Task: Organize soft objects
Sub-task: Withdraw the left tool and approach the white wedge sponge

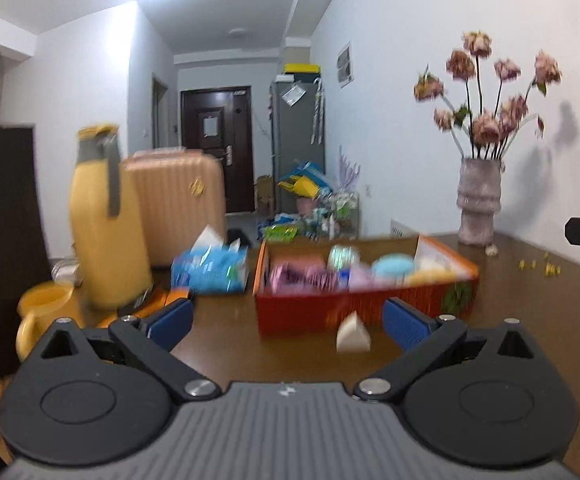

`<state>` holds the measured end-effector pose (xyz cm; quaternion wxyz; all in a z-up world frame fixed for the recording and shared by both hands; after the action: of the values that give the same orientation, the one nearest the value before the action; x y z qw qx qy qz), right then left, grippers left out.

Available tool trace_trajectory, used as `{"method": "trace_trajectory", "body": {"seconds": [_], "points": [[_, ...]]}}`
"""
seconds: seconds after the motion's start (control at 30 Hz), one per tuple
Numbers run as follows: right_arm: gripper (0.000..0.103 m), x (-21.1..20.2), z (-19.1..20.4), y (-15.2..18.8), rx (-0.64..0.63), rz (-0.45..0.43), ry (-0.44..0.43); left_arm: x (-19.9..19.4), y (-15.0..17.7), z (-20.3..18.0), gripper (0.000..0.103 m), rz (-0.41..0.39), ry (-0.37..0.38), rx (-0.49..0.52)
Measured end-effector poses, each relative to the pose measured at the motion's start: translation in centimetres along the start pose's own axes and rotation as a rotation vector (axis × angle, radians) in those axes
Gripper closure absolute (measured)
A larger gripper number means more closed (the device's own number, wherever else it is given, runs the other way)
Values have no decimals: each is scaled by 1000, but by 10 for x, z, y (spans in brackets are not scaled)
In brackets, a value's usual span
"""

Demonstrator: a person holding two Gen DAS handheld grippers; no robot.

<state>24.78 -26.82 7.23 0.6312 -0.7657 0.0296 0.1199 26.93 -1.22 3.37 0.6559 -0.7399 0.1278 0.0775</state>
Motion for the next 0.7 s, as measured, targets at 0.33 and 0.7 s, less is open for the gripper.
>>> {"method": "trace_trajectory", "body": {"seconds": [0.33, 0.7], "points": [[5, -20, 64, 70, 25, 103, -133, -7, 47, 13, 0, 99, -30, 10], [22, 58, 47, 78, 43, 224, -141, 63, 46, -2, 0, 195, 1, -8]]}}
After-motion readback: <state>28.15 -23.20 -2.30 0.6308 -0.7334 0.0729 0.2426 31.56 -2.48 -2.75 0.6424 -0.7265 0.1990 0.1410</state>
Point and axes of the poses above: each gripper's, at about its wrist camera, not at the fingertips, and x roughly the way its jaws point, z to its left, y to its underside, the point moved 7 cm from there along x, roughly the way its jaws point, and after that the axes turned 11 degrees about -x, right-handed, at the moved point
